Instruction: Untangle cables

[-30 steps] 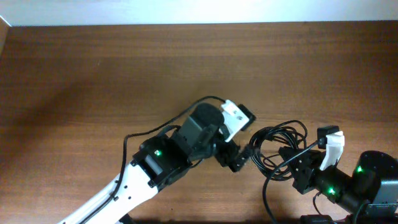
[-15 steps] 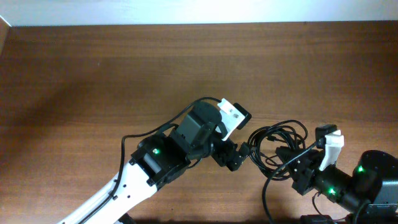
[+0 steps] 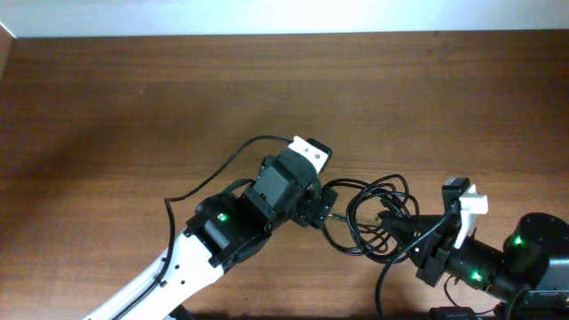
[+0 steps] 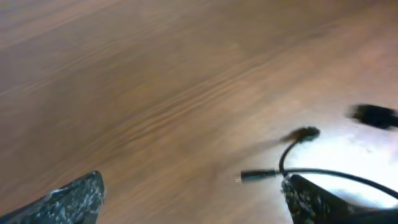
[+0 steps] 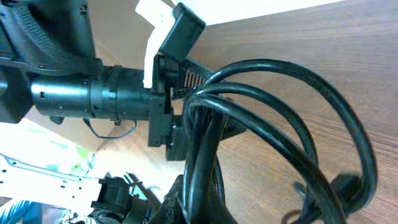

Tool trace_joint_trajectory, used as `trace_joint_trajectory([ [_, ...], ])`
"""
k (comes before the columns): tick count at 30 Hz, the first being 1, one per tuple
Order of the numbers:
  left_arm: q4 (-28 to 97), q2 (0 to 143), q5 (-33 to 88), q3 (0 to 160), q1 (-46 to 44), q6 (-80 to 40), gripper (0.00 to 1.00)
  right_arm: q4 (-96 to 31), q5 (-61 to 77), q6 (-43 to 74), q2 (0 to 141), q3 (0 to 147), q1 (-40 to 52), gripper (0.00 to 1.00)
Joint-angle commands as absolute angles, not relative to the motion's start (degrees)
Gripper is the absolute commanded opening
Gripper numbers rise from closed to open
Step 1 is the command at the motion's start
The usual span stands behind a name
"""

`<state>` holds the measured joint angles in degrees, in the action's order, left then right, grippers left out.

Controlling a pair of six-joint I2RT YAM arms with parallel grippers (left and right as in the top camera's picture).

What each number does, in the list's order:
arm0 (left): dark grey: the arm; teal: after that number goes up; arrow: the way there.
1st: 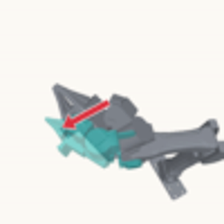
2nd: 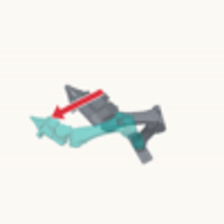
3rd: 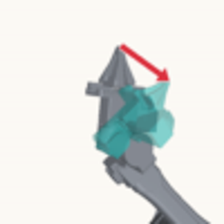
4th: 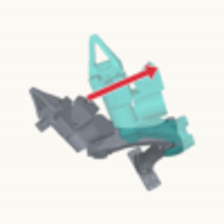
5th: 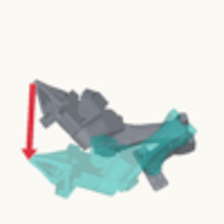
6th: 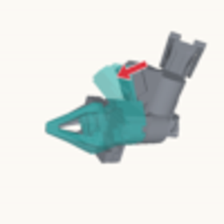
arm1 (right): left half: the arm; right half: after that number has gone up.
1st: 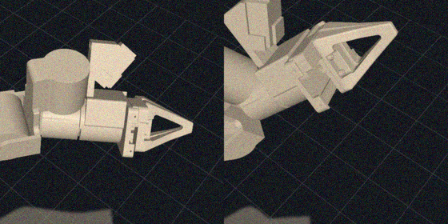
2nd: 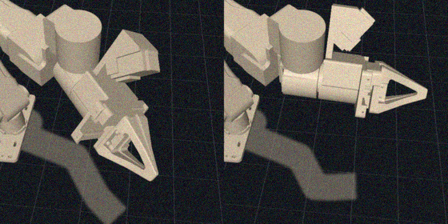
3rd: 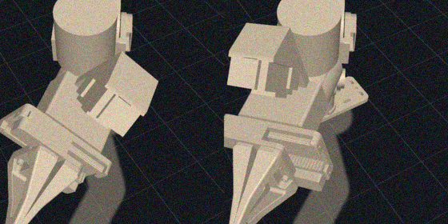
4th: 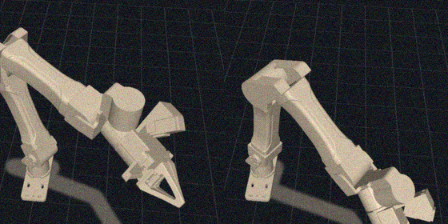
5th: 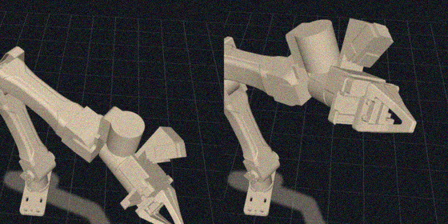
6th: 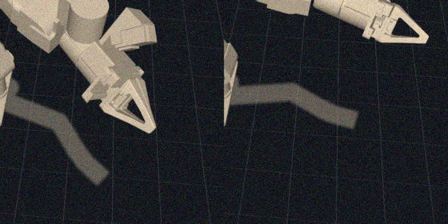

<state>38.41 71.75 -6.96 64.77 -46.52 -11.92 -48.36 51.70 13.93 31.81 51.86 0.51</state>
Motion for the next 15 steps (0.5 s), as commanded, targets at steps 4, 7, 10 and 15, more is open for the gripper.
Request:
trace_joint_trajectory([
  [4, 42.3, 71.35, -13.61, 64.93, -42.87, -19.86, 0.93, -47.75, 53.34, 13.76, 31.29, 52.69, 0.36, 0.04],
  [7, 44.91, 71.33, -13.41, 64.93, -37.47, -20.38, 0.95, -48.62, 50.92, 13.76, 31.29, 52.69, 0.36, 0.04],
  [10, 44.84, 71.33, -13.32, 64.93, -35.4, -20.32, 0.95, -49.01, 50.02, 13.74, 31.29, 52.69, 0.36, 0.04],
  [15, 44.64, 71.33, -13.3, 64.93, -35.35, -14.61, 0.95, -49.41, 48.82, 13.76, 31.29, 52.69, 0.36, 0.04],
])
